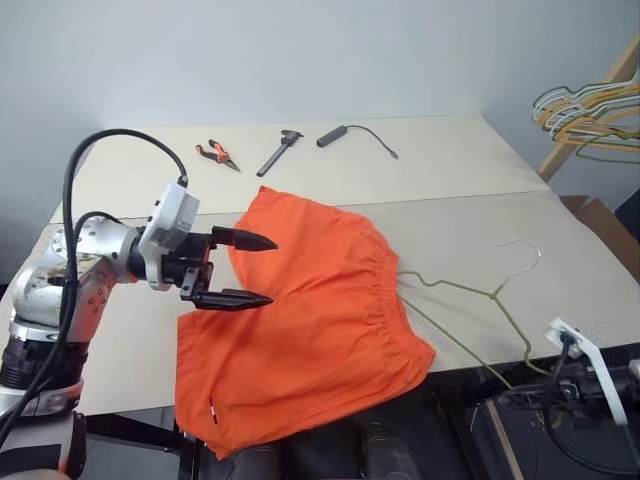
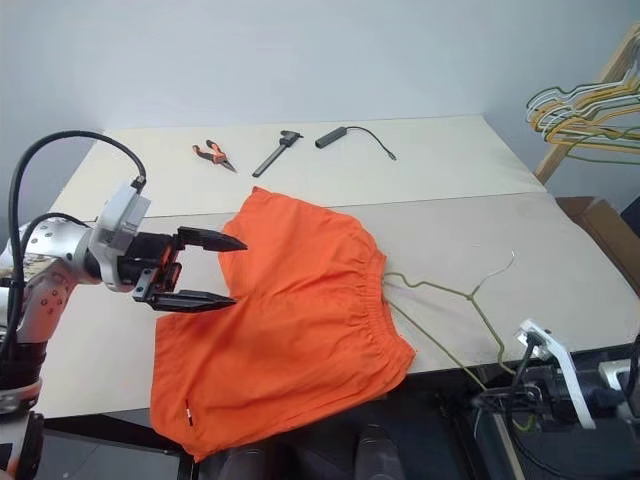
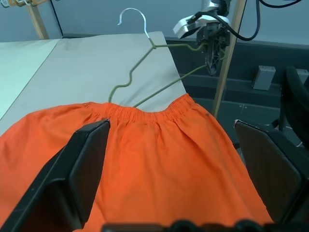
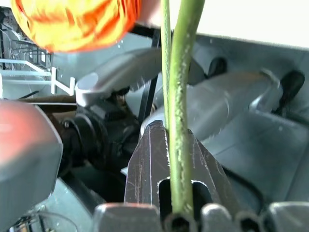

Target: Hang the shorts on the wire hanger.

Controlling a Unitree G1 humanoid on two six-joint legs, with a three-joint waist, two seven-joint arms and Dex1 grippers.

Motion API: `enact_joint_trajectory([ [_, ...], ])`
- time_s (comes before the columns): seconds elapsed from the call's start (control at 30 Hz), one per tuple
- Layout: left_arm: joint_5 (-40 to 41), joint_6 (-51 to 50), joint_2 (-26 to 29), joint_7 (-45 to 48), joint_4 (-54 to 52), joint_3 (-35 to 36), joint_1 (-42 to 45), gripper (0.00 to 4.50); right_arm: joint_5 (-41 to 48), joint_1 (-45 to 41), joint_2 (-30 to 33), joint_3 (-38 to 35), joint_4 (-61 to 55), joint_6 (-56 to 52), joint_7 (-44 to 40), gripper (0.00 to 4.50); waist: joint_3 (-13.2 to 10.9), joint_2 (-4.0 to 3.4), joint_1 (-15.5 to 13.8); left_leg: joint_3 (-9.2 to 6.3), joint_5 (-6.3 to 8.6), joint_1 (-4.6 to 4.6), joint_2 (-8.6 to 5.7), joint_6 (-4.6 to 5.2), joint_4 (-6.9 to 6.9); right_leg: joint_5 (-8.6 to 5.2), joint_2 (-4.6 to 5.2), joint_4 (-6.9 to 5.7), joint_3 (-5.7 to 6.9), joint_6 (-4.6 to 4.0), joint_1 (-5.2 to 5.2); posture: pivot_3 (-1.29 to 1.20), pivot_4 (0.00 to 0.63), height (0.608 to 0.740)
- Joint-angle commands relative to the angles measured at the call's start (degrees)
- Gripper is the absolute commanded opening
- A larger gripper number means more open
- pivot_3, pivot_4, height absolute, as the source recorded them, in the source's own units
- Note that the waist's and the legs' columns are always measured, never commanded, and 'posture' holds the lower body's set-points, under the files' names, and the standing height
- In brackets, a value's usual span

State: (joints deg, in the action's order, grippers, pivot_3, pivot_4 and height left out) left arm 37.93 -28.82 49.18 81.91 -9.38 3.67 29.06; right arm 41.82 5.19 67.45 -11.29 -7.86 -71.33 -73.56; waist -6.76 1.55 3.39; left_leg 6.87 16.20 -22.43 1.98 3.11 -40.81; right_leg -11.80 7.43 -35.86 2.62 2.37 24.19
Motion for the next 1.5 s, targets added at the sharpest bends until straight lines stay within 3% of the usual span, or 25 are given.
enact_joint_trajectory([
  [0.03, 0.4, 0.9, 1.0, -0.1, -1.4, 1.9, 0.2, 4.48, 0.3, -3.9, -1.0, 3.5, 1.0, 1.2, -0.3, 0.00, 0.0, 0.00, -0.2, -0.01, 0.00, -0.02, -0.01, 0.00, 0.01, 0.00, 0.00, 0.00, 0.00, 0.00, 0.03, -0.10, 0.114, 0.740],
  [0.23, 0.5, 0.9, 1.8, -0.4, -2.0, 2.5, -0.7, 4.48, -0.3, -8.0, -0.9, 9.2, 3.4, 2.2, -1.9, 0.00, 0.0, -0.02, -1.0, 0.00, 0.01, -0.07, -0.01, 0.01, 0.02, 0.02, 0.00, 0.06, 0.02, 0.03, 0.07, -0.08, 0.116, 0.740],
  [0.43, 0.9, 0.8, 2.1, -0.5, -3.0, 3.1, -1.8, 4.48, -1.4, -17.7, -7.3, 12.2, 11.9, -1.7, 3.3, 0.00, 0.0, -0.03, -0.9, 0.03, 0.01, -0.09, -0.01, 0.02, 0.00, 0.03, 0.00, 0.08, 0.00, -0.01, 0.07, -0.07, 0.114, 0.740],
  [0.67, 1.0, 1.0, 2.6, -0.4, -3.1, 3.5, -2.3, 4.48, -0.8, -18.5, -7.2, 14.9, 11.2, -0.1, -0.3, 0.00, -0.1, -0.08, -2.1, -0.01, 0.02, -0.21, -0.01, 0.02, 0.04, 0.07, -0.01, 0.14, 0.11, 0.12, 0.12, -0.05, 0.113, 0.740],
  [1.0, 1.1, 1.2, 2.6, -0.6, -3.7, 3.6, -2.9, 4.48, -4.4, -28.0, -12.2, 18.2, 19.5, -1.5, 3.1, 0.00, -0.1, -0.09, -2.4, 0.00, 0.01, -0.21, -0.01, 0.01, 0.03, 0.08, -0.02, 0.13, 0.11, 0.11, 0.13, -0.04, 0.112, 0.740],
  [1.5, 1.2, 1.4, 2.5, -1.2, -4.5, 3.8, -3.8, 4.48, -7.7, -33.2, -13.8, 25.7, 22.5, 1.1, -1.2, 0.00, -0.1, -0.10, -2.3, -0.05, 0.01, -0.35, -0.01, 0.01, 0.03, 0.08, -0.02, 0.21, 0.21, 0.12, 0.18, -0.03, 0.110, 0.740],
])
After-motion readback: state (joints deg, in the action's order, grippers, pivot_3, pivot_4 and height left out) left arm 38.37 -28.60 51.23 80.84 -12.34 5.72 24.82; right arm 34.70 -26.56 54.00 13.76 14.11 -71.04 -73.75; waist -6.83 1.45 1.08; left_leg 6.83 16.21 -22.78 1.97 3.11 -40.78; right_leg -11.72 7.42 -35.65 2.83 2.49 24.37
